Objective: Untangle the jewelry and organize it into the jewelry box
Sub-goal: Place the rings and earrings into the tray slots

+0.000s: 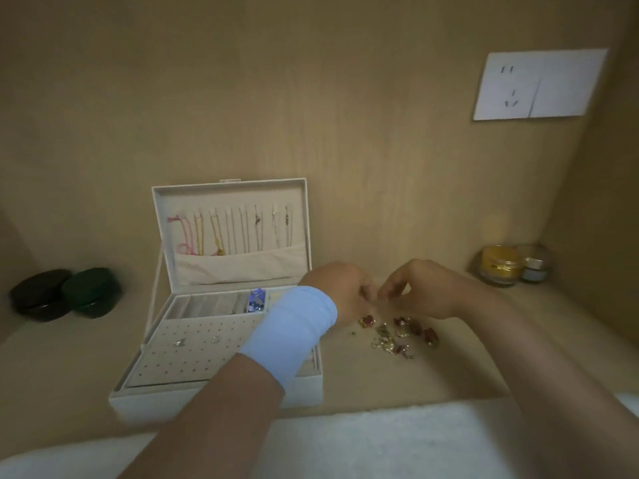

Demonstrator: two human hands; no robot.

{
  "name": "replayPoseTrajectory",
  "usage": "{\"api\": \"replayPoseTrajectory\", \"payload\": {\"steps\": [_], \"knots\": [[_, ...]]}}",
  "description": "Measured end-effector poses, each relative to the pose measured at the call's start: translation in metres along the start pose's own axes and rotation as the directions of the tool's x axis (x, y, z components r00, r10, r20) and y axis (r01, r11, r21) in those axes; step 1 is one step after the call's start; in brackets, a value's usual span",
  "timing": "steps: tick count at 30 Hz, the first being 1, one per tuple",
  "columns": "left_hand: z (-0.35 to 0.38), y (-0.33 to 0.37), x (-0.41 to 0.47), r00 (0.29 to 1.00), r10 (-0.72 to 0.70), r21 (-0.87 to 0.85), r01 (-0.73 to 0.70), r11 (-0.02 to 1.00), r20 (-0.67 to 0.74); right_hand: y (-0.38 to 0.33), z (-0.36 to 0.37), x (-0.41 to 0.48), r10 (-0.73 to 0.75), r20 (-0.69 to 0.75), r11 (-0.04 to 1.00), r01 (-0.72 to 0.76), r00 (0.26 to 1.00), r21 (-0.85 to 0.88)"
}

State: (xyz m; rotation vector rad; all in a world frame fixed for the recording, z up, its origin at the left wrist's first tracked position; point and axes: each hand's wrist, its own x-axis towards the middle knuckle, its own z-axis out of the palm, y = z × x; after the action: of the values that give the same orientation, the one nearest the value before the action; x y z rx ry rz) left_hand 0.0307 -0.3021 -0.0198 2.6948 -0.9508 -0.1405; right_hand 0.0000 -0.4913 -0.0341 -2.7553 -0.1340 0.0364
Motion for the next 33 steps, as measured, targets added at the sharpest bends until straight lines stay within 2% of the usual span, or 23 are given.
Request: {"api": "replayPoseTrajectory", "payload": {"steps": [2, 6, 12, 16, 20, 23, 27, 29, 33], "knots": [[0.010, 0.002, 0.014, 0.997, -0.035, 0.060, 0.031, 0.998, 0.069, 0.010, -0.003, 0.001, 0.043, 0.005, 0.999, -0.043, 0.999, -0.010], [0.027, 0.000, 0.029, 0.986, -0.074, 0.055, 0.067, 0.996, 0.150, 0.020, -0.003, 0.001, 0.050, 0.041, 0.998, -0.051, 0.998, 0.038], [0.031, 0.000, 0.032, 0.992, -0.082, 0.030, 0.080, 0.996, 0.099, 0.030, -0.003, 0.003, 0.099, 0.112, 0.994, -0.104, 0.989, 0.041], [0.027, -0.001, 0.031, 0.998, -0.035, -0.079, 0.040, 0.996, 0.056, 0.028, -0.008, -0.001, 0.199, 0.173, 0.979, -0.203, 0.965, 0.005], [0.023, -0.002, 0.029, 0.999, -0.031, -0.291, 0.036, 0.956, 0.021, 0.022, -0.007, -0.001, 0.236, 0.316, 0.968, -0.251, 0.919, 0.008], [0.020, 0.000, 0.025, 0.998, -0.030, -0.409, 0.046, 0.911, 0.046, 0.022, -0.004, -0.001, 0.216, 0.286, 0.974, -0.227, 0.934, 0.006], [0.019, -0.003, 0.021, 0.997, -0.031, -0.472, 0.060, 0.880, 0.068, 0.023, -0.006, -0.001, 0.223, 0.296, 0.968, -0.248, 0.929, 0.048], [0.019, -0.006, 0.020, 0.996, -0.036, -0.530, 0.076, 0.845, 0.085, 0.022, -0.009, -0.002, 0.214, 0.289, 0.964, -0.249, 0.933, 0.092], [0.015, -0.011, 0.016, 0.994, -0.059, -0.605, 0.104, 0.789, 0.094, 0.017, -0.015, -0.005, 0.152, 0.278, 0.915, -0.241, 0.949, 0.324]]}}
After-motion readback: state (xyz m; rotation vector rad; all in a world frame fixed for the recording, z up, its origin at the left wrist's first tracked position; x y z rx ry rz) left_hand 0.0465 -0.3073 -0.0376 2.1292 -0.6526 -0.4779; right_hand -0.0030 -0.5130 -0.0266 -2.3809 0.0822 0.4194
